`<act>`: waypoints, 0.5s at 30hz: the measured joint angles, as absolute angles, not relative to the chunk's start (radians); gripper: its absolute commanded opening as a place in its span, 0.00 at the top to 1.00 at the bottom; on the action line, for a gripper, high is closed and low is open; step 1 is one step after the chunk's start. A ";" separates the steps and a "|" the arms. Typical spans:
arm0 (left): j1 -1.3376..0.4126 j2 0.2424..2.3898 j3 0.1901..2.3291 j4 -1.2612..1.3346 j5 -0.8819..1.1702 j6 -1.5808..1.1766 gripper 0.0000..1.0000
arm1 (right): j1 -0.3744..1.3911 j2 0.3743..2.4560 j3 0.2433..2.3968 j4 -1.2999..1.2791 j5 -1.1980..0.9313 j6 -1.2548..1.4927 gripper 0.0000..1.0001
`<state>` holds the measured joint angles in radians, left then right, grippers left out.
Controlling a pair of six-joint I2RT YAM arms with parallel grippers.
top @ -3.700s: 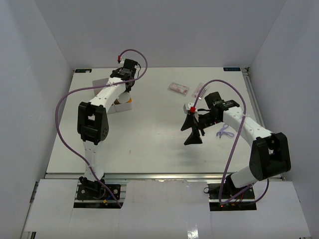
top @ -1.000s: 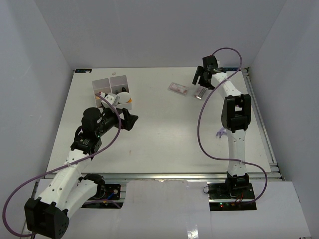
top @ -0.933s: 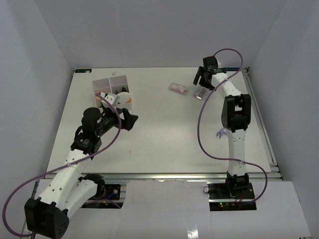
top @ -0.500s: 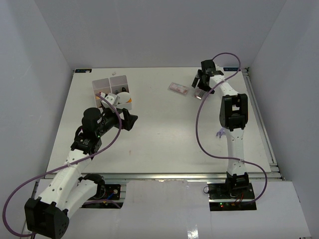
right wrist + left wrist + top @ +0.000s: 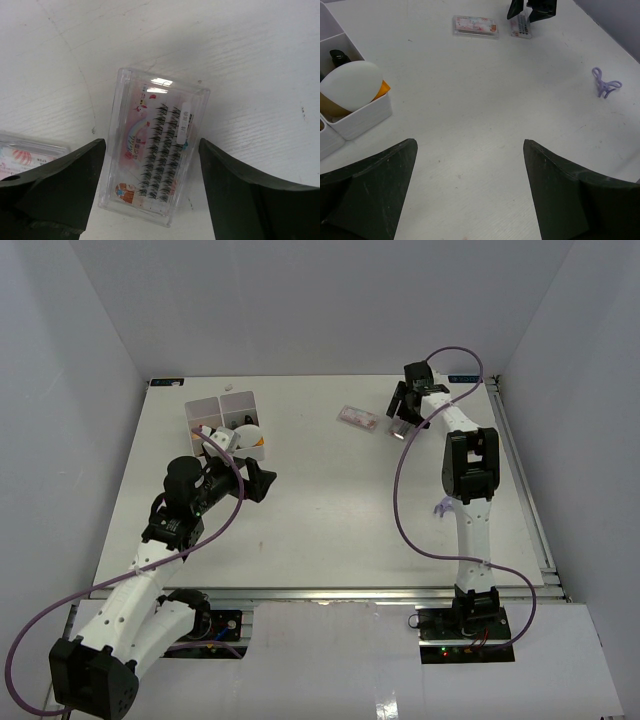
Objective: Organize the makeup
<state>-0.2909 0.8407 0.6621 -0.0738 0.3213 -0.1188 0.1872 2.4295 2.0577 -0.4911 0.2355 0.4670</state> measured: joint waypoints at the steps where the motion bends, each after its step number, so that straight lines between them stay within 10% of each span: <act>1: -0.291 0.839 0.662 -0.074 0.321 -0.119 0.02 | 0.186 2.425 2.048 -0.484 0.232 0.468 0.40; 10: -0.291 0.817 0.661 -0.071 0.315 -0.117 0.02 | 0.179 2.382 1.959 -0.413 0.206 0.449 0.90; 15: -0.291 0.813 0.659 -0.067 0.314 -0.116 0.02 | 0.179 2.346 1.900 -0.389 0.163 0.383 0.92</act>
<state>-0.2909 0.8129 0.6591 -0.0669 0.3138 -0.1159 0.1787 2.3460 1.8999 -0.3892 0.1629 0.3833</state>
